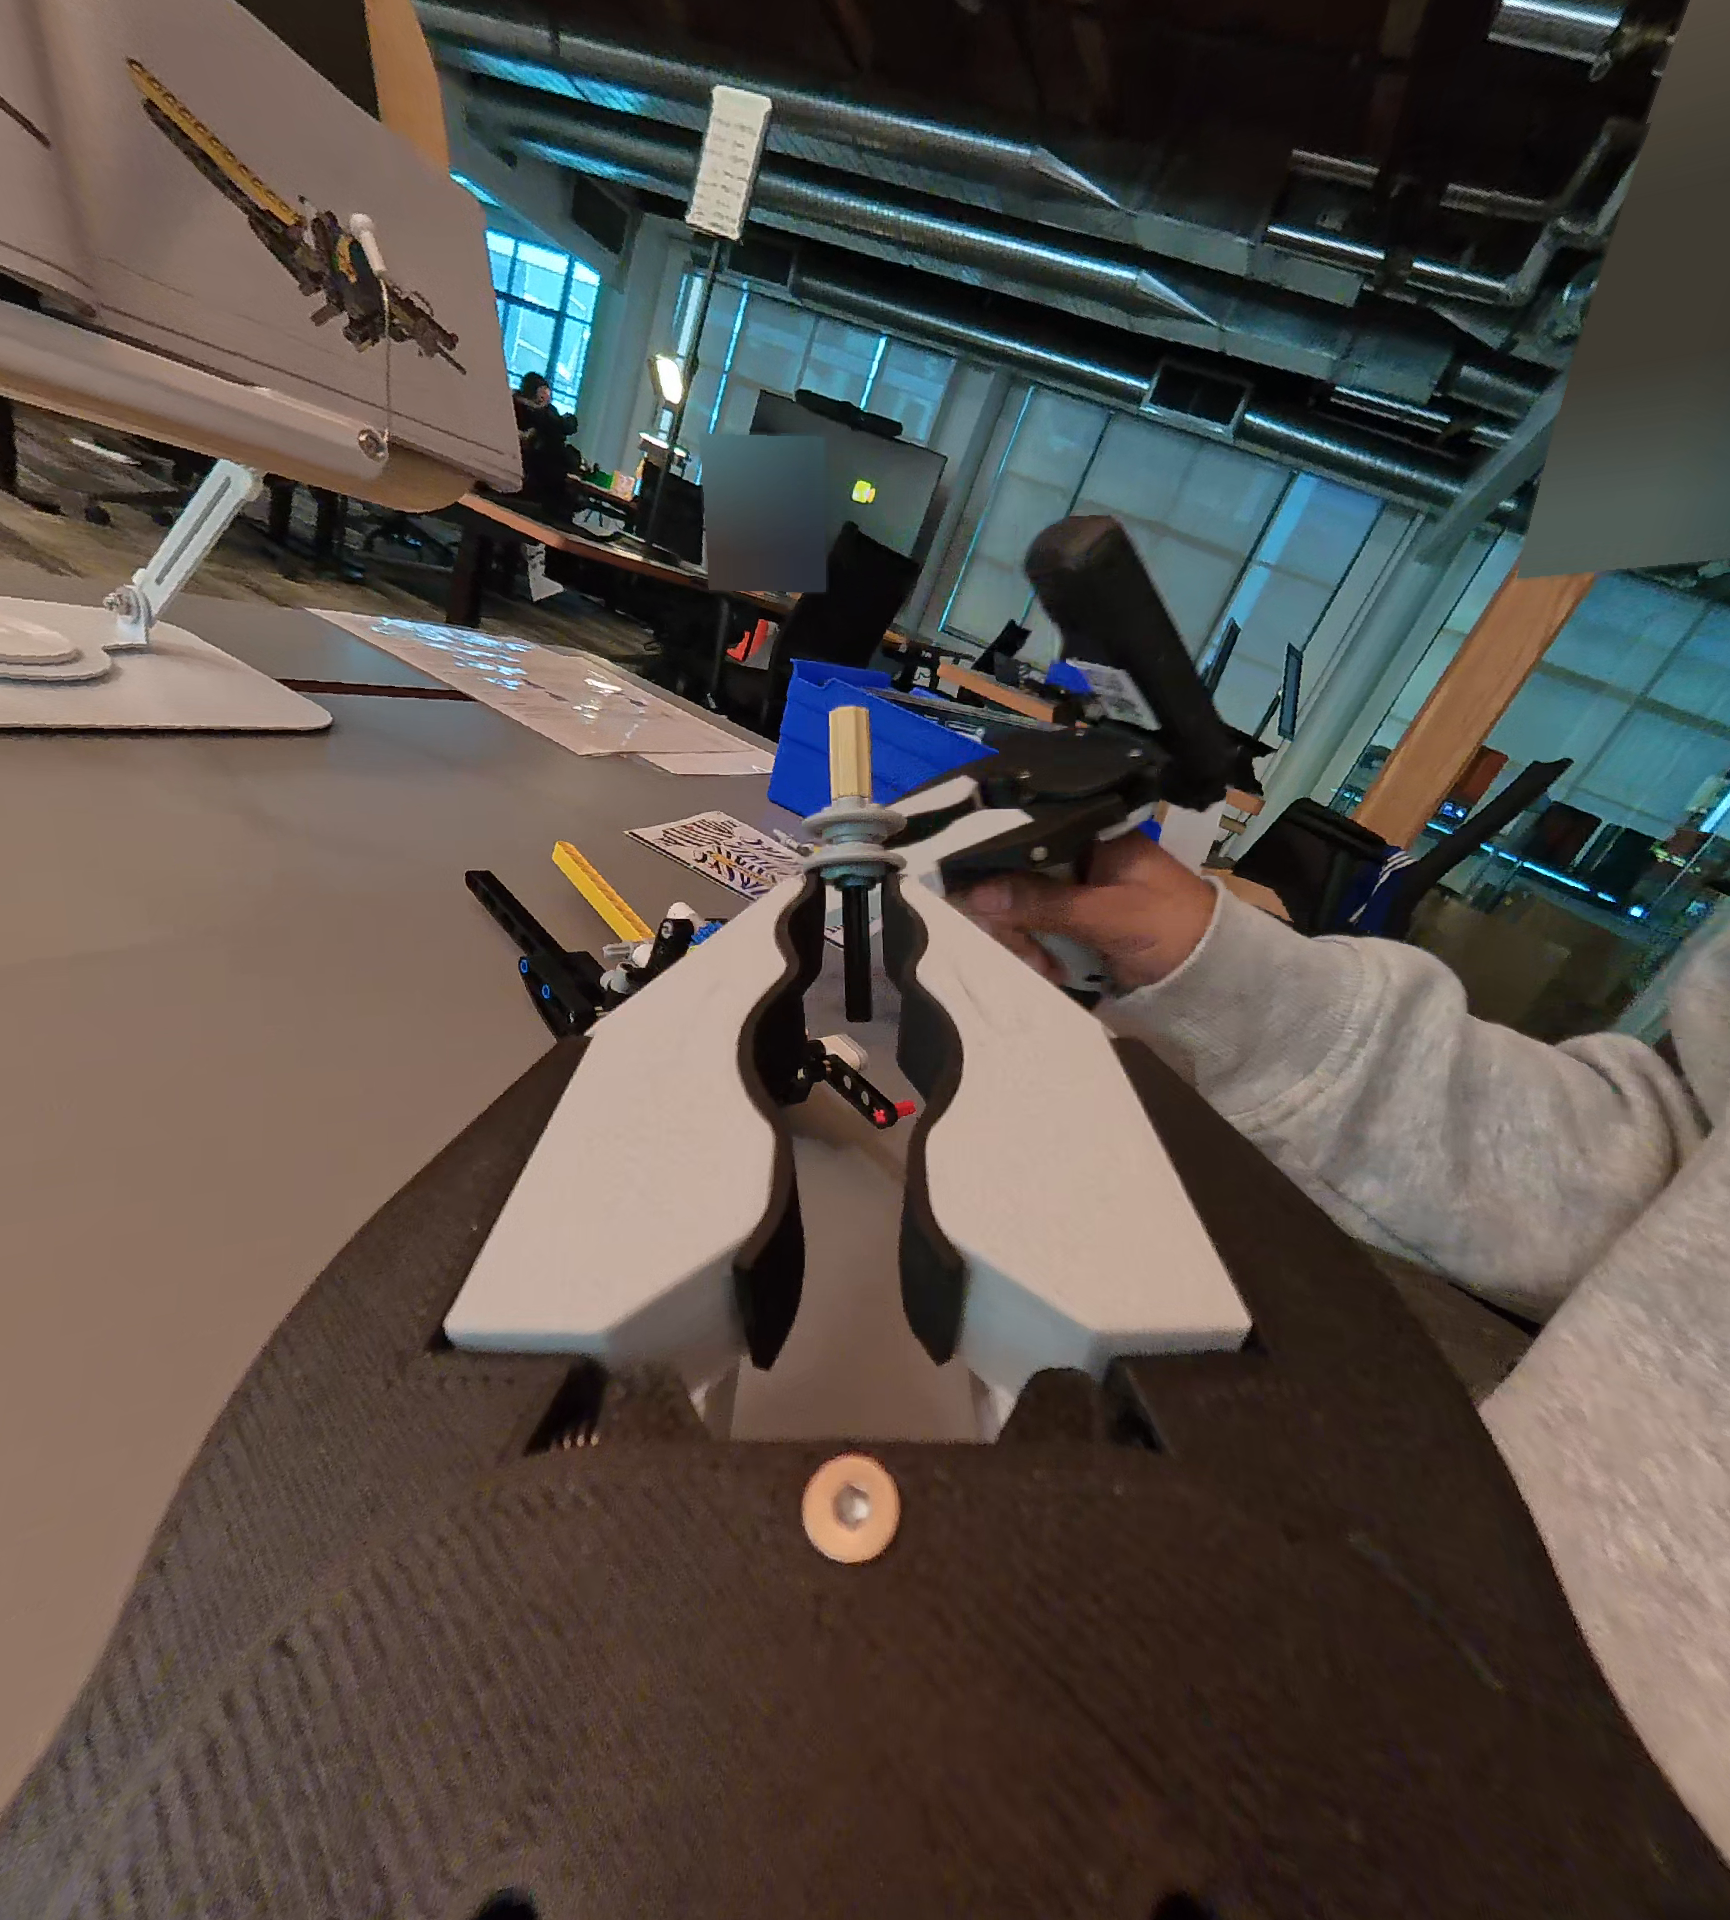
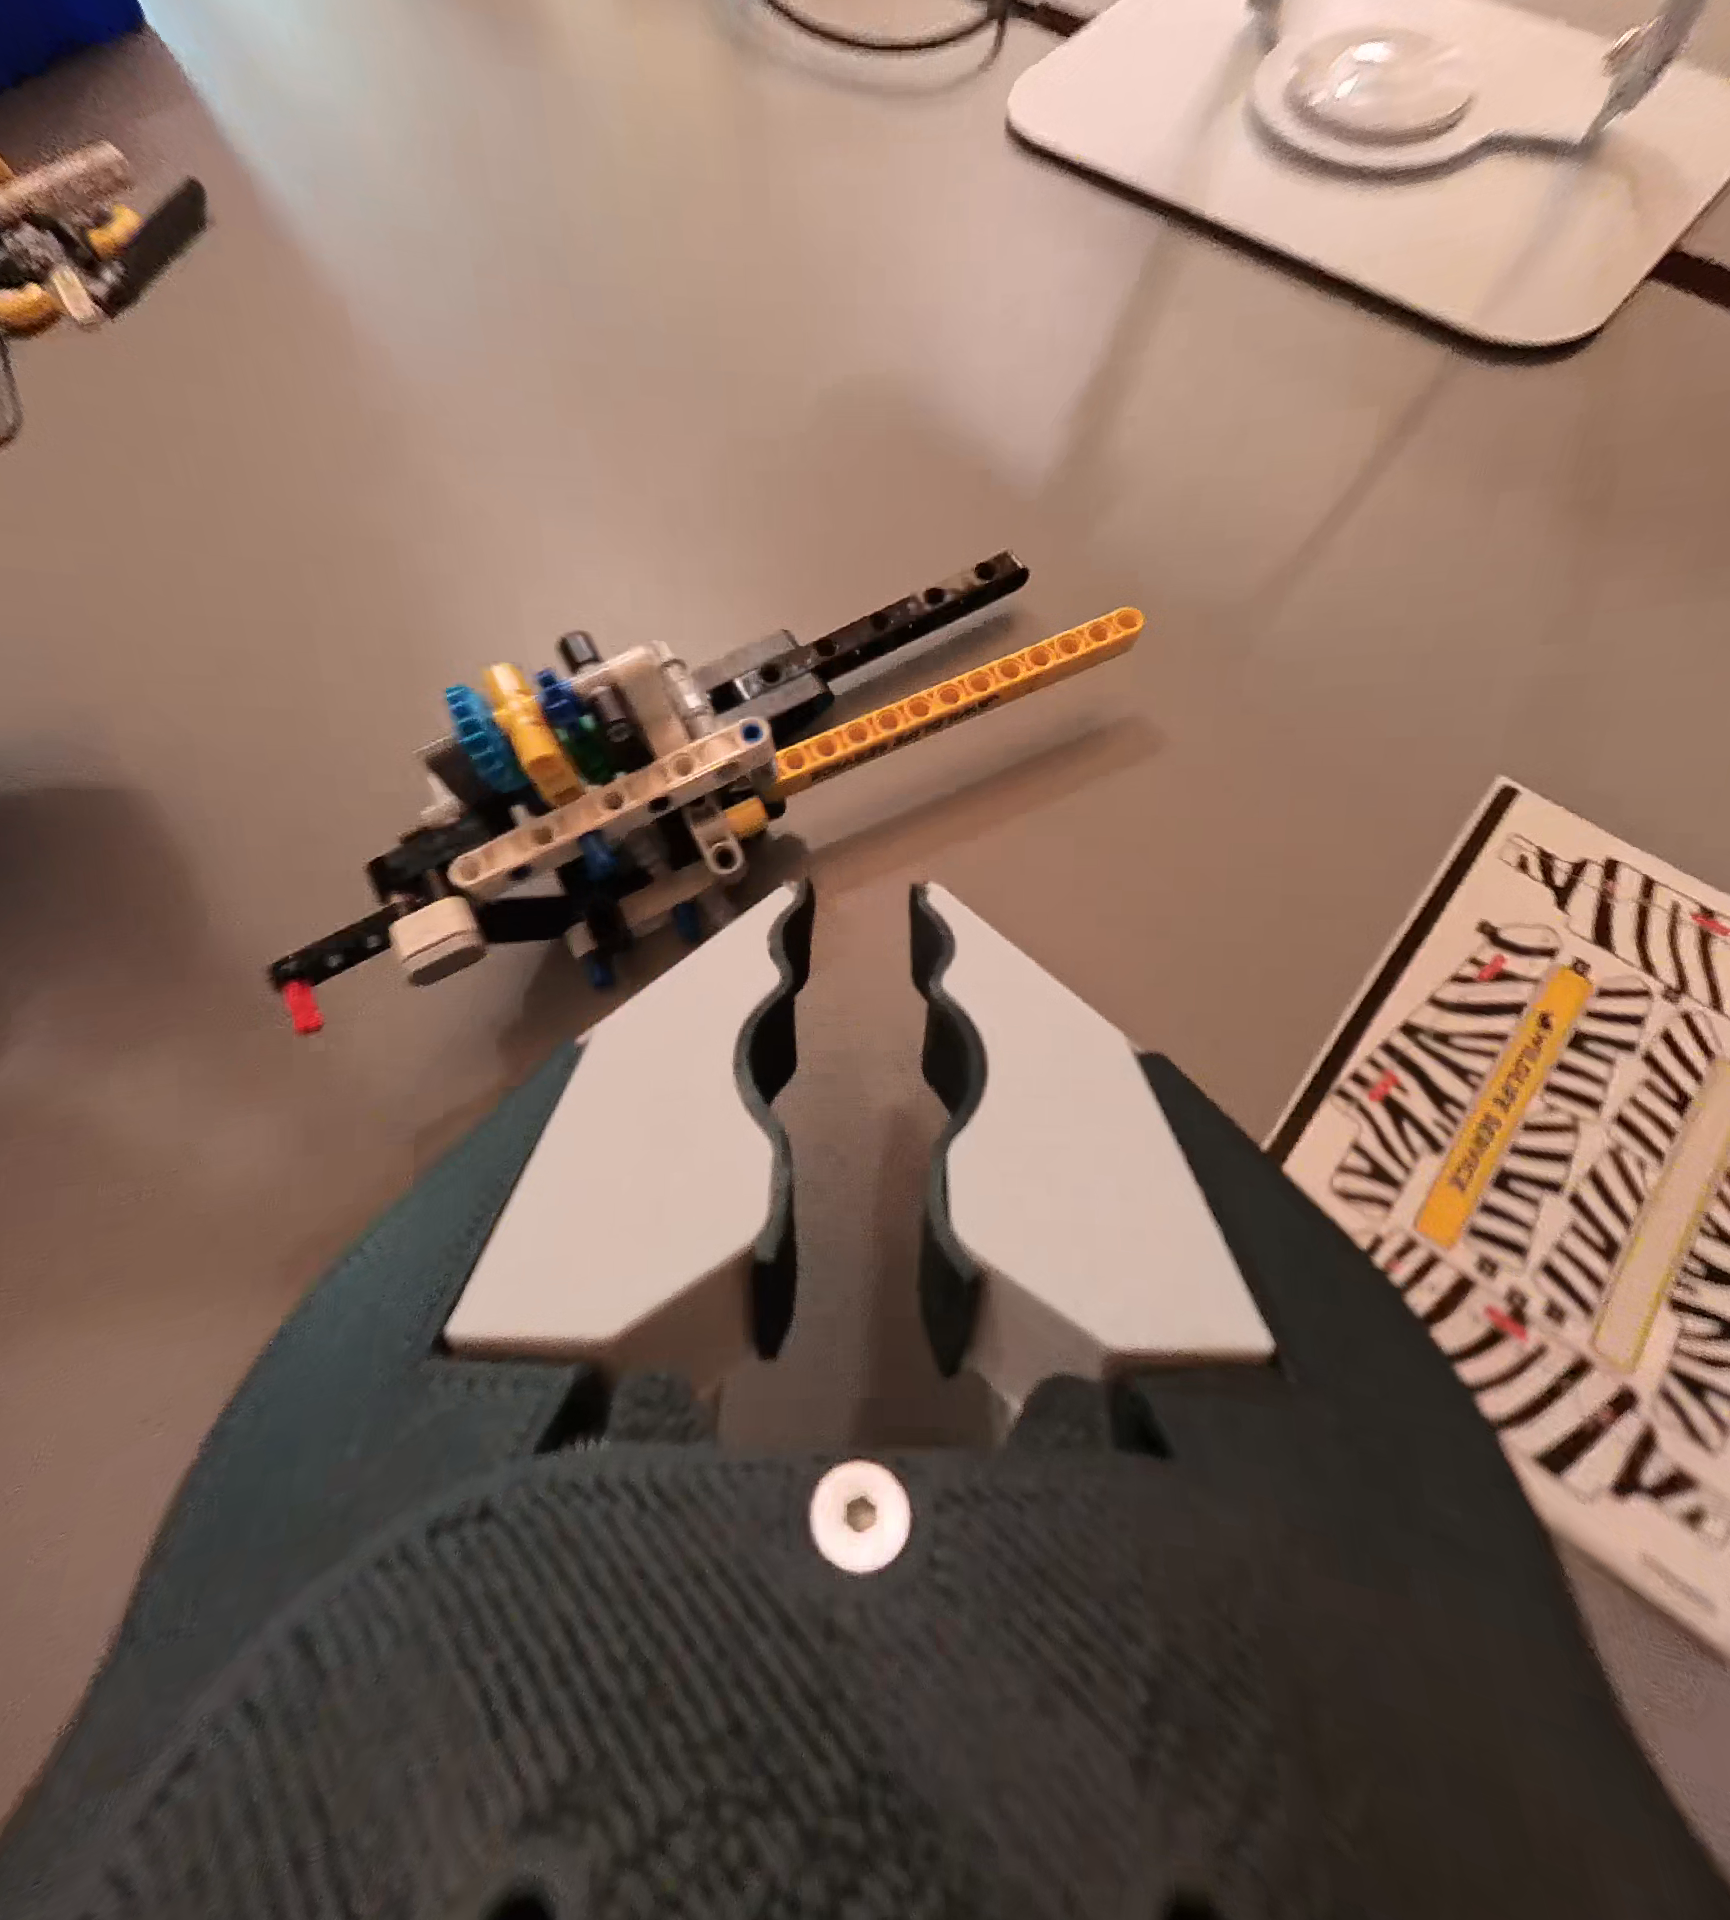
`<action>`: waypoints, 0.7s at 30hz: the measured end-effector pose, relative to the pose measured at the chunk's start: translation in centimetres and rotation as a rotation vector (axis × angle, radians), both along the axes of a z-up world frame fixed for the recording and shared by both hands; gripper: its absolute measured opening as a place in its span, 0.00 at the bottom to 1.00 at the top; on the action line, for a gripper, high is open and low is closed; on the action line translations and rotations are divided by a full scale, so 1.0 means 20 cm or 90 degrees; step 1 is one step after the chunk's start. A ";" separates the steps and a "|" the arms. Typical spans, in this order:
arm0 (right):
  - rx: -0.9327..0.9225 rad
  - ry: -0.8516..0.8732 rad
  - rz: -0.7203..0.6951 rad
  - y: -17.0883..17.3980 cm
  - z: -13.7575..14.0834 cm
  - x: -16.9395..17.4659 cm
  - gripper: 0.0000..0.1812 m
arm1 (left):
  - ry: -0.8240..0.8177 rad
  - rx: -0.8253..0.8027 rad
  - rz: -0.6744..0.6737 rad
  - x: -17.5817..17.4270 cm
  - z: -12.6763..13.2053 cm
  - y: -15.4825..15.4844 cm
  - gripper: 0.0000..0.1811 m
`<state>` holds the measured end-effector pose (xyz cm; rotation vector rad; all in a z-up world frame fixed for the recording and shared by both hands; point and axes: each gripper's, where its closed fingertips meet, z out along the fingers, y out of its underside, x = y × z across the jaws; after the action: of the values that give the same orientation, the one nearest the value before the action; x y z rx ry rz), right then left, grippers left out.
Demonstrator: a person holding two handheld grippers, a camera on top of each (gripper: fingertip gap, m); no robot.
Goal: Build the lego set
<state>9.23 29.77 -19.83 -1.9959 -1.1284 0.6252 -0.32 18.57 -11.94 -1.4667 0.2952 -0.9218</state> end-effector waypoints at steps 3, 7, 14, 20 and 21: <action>0.015 0.053 -0.014 -0.11 0.06 0.02 0.10 | 0.005 0.000 0.000 0.00 0.00 0.00 0.04; 0.014 0.121 0.009 -0.29 0.11 -0.01 0.13 | 0.004 -0.006 -0.001 0.01 -0.01 0.01 0.04; 0.094 0.166 0.050 -0.45 0.16 -0.17 0.36 | 0.022 -0.001 -0.006 0.04 -0.01 0.01 0.04; 0.129 0.057 0.040 -0.43 0.04 -0.18 0.36 | 0.023 0.002 -0.006 0.05 -0.01 0.01 0.04; 0.127 0.052 0.039 -0.43 0.03 -0.18 0.36 | 0.024 0.002 -0.006 0.05 -0.01 0.00 0.04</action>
<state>5.65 21.20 -19.14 -1.7576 -1.1587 0.5948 0.65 18.66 -12.13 -1.4824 0.3324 -0.9019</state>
